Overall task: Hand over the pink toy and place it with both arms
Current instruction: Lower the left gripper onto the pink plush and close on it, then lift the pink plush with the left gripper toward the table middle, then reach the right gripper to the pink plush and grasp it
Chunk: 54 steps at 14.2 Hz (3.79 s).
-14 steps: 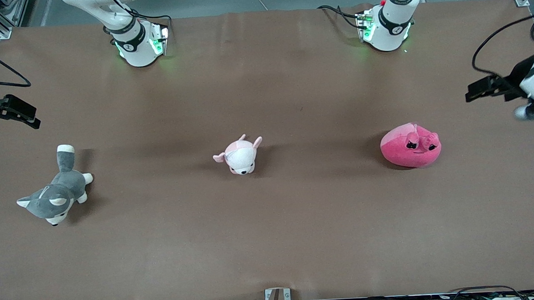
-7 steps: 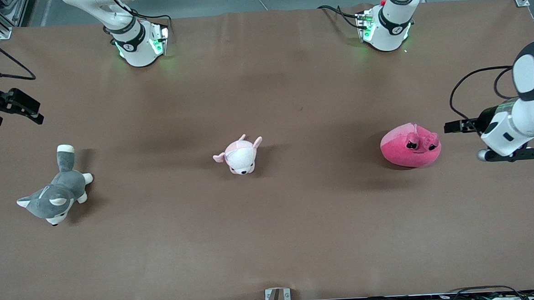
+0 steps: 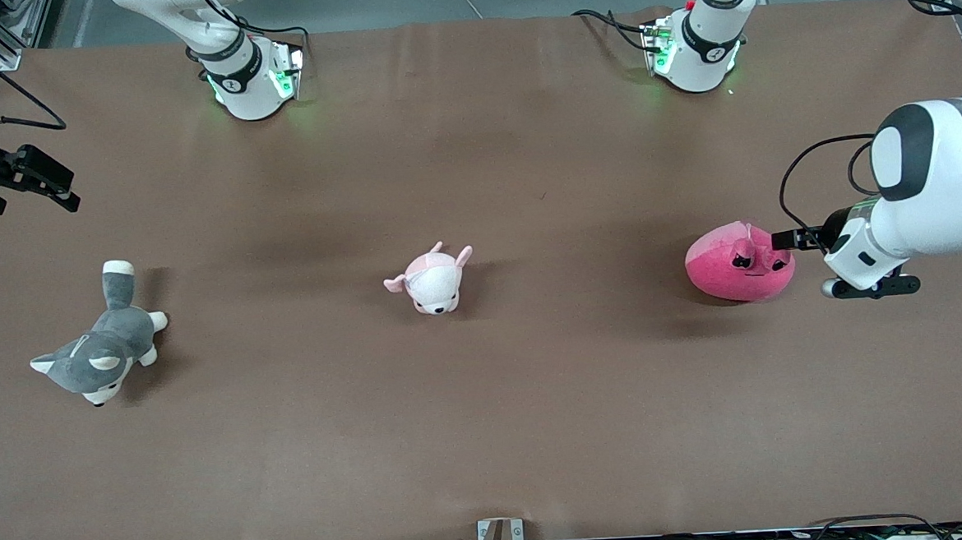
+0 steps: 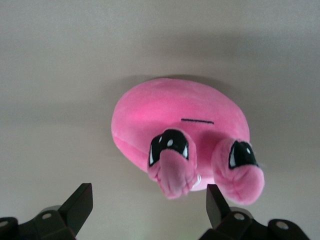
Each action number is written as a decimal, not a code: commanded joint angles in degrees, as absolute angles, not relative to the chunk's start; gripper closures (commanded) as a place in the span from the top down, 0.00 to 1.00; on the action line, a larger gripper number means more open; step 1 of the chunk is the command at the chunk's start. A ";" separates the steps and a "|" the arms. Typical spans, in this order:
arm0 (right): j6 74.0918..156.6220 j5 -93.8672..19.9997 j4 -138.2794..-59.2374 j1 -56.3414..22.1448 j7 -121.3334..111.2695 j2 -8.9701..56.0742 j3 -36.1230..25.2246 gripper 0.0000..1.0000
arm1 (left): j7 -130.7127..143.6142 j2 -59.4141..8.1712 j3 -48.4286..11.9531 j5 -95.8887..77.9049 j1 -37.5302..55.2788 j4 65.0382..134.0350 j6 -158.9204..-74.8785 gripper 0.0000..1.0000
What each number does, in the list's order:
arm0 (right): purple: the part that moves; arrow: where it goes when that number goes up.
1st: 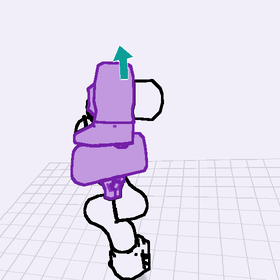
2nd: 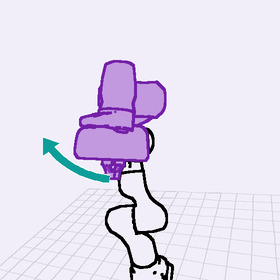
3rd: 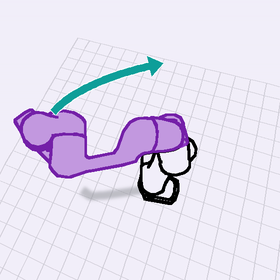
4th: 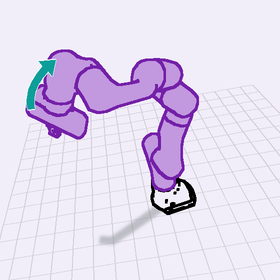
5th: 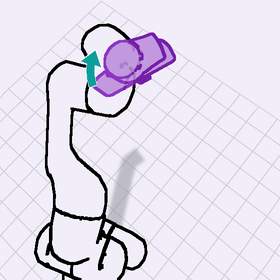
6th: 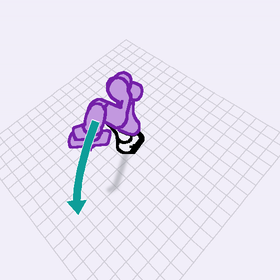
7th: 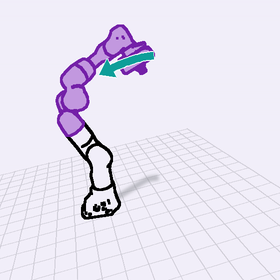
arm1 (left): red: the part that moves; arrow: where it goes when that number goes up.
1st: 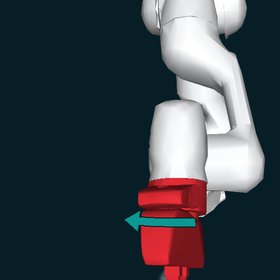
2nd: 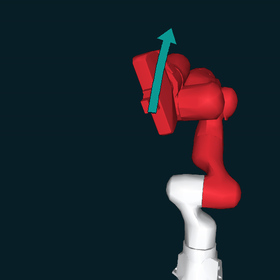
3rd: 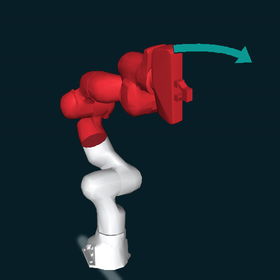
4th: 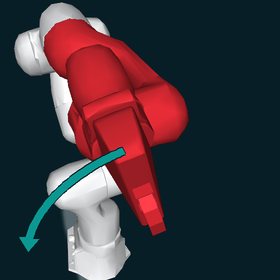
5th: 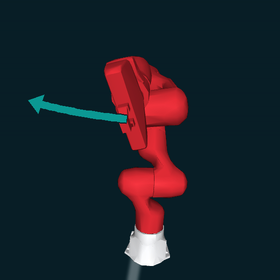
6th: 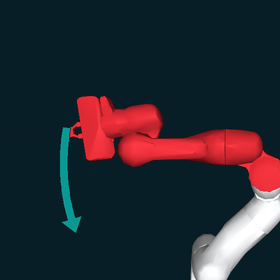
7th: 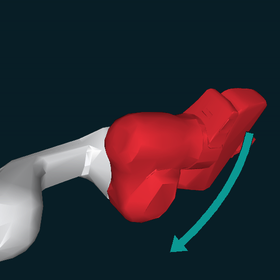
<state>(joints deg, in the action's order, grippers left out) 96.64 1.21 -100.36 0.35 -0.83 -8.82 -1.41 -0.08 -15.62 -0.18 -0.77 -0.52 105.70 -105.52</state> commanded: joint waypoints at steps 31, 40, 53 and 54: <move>93.60 -8.24 -98.88 -1.76 -1.23 -5.37 -1.84 1.00 | 60.96 -16.43 -27.07 -10.72 14.55 78.76 -101.74 0.00; 89.74 -20.55 -98.18 -4.04 4.57 -2.99 -1.41 0.71 | 76.37 -21.88 -26.46 -9.93 31.19 78.58 -121.64 0.00; 93.25 -30.41 -97.65 -18.80 5.10 0.17 -1.32 0.61 | 77.70 -21.27 -26.63 -8.00 31.99 78.66 -122.61 0.00; 93.77 -30.41 -97.56 -19.59 5.88 0.52 -1.32 0.61 | 77.70 -21.18 -26.63 -8.09 31.99 78.66 -122.52 0.00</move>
<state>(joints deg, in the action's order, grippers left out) 92.65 -29.15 -97.76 -17.26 4.70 -0.07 -0.77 76.16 -21.30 -26.80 -9.37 31.41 79.80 -122.79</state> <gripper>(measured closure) 0.388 0.907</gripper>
